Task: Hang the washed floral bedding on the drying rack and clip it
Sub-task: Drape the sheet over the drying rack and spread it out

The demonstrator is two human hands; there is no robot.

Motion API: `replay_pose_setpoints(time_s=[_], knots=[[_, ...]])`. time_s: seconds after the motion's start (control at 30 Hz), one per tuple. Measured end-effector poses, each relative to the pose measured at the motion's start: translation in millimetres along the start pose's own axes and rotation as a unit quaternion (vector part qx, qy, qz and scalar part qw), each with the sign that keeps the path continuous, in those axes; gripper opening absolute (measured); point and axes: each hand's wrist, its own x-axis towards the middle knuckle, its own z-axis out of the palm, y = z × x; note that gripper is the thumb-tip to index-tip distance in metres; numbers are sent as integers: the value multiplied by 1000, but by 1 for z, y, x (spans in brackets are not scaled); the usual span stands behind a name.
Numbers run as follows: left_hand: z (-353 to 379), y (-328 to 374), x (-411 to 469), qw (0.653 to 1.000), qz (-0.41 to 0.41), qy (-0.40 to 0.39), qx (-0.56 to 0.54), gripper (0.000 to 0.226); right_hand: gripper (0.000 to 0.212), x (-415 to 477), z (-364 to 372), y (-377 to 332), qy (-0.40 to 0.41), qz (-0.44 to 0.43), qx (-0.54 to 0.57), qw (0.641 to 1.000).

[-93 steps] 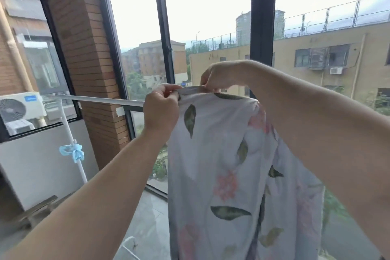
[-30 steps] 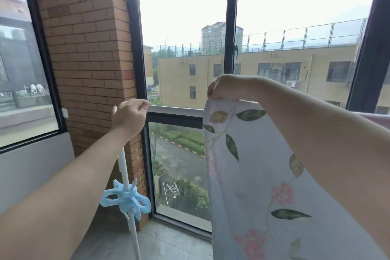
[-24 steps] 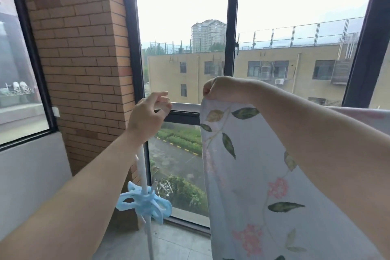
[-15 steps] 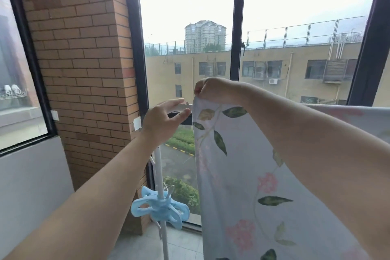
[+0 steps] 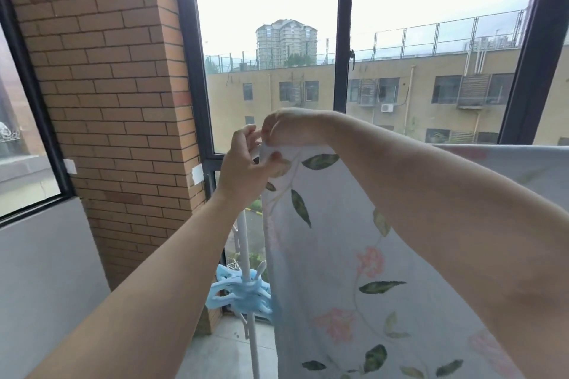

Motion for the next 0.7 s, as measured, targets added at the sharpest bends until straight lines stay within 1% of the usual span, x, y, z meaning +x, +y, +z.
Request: replay_pose_setpoints(time_s=[0.1,0.2,0.27,0.33,0.4,0.47,0.6,0.7], knots=[[5,-1,-7,1000,10,1,2,74,28,-4,6,5,57,-9,35,998],[10,1,-8,1000,7,22,16,60,20,-9,9,18,121,-6,45,992],[14,3,-6,998,-6,47,39,50,20,-20,8,30,142,7,38,989],[22,8,-4,991,-12,90,98,46,22,-36,3,43,152,20,12,988],[38,18,-5,975,26,133,178,45,23,-58,-3,60,159,46,-24,986],[60,31,-10,959,93,145,227,43,24,-78,-6,82,160,85,-34,983],[112,61,-22,953,183,69,230,40,27,-126,-14,133,151,167,-52,973],[153,88,-31,951,218,-6,217,39,31,-172,-28,171,161,224,-59,959]])
